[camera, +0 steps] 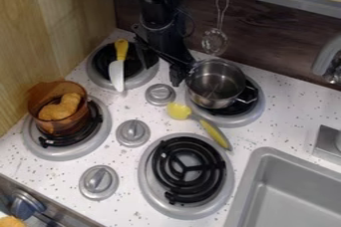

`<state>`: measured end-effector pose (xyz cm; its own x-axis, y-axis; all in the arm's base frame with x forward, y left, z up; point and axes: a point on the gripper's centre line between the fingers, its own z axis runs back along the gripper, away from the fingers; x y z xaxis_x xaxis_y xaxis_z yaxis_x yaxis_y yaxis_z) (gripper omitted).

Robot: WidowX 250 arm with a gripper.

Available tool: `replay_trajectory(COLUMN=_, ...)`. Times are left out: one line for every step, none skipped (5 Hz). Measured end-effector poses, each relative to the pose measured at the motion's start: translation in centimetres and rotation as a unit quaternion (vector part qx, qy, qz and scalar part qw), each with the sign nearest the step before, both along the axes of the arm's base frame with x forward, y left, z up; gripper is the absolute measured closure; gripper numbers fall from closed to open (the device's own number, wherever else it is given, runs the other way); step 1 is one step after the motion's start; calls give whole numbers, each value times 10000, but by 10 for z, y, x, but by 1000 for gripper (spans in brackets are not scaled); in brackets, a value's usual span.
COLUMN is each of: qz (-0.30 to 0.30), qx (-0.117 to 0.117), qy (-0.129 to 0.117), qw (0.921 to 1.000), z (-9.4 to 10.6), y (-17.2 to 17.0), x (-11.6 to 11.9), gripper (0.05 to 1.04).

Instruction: Transfered the pot from the upper right to the lower right of the burner

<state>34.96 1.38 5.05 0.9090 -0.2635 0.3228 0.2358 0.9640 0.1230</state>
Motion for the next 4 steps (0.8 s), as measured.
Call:
replay_trajectory(qz=-28, qx=-43, qy=162, qw=9999, z=-10, y=-2, x=-3, gripper=83)
replay_trajectory(qz=-728, qx=-302, qy=307, qw=9964, z=-14, y=-1, x=-1, gripper=83)
replay_trajectory(qz=-1683, qx=-327, qy=174, qw=9850, z=-11, y=-7, x=8, gripper=83)
replay_trajectory(qz=-2843, qx=-99, qy=71, qw=9587, z=-4, y=-30, x=16, gripper=83)
